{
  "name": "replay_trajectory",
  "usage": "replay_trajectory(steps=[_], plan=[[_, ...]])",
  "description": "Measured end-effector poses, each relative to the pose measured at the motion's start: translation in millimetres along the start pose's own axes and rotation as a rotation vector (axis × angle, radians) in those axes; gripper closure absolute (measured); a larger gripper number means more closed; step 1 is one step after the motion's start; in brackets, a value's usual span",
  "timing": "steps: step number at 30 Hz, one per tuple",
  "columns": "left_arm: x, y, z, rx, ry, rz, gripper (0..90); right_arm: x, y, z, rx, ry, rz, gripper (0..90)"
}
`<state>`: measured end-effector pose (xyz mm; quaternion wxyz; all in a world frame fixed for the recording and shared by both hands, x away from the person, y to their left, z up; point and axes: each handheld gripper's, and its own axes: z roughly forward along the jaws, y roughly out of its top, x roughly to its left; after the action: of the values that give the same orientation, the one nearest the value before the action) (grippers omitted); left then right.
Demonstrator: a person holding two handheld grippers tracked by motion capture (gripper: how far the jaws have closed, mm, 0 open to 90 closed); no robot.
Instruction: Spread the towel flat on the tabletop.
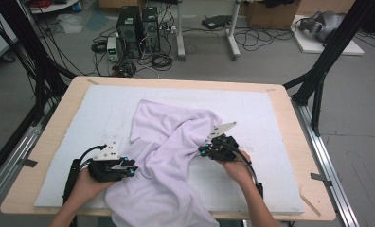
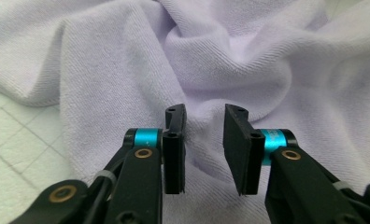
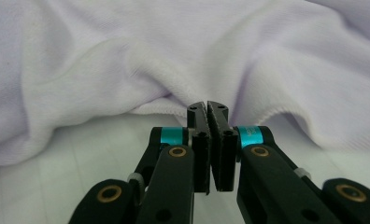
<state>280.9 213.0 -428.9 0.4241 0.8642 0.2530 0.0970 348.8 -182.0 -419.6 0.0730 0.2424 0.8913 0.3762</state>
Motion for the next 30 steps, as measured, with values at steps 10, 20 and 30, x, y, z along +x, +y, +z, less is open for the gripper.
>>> replay_trajectory(steps=[10,20,30], plan=[[9.1,-4.2,-1.0,0.025,0.047,-0.033,54.7,2.5,-8.5,-20.6,-0.045,-0.018,0.016,75.0],[8.1,-7.1,8.0,0.082,0.032,-0.012,75.4,20.4,-13.7,16.1,0.020,0.056,0.004,76.4],[8.9,-4.8,-2.2,0.029,0.055,-0.008,86.9,9.9,-21.3,-1.1,0.011,0.028,0.023,89.4]])
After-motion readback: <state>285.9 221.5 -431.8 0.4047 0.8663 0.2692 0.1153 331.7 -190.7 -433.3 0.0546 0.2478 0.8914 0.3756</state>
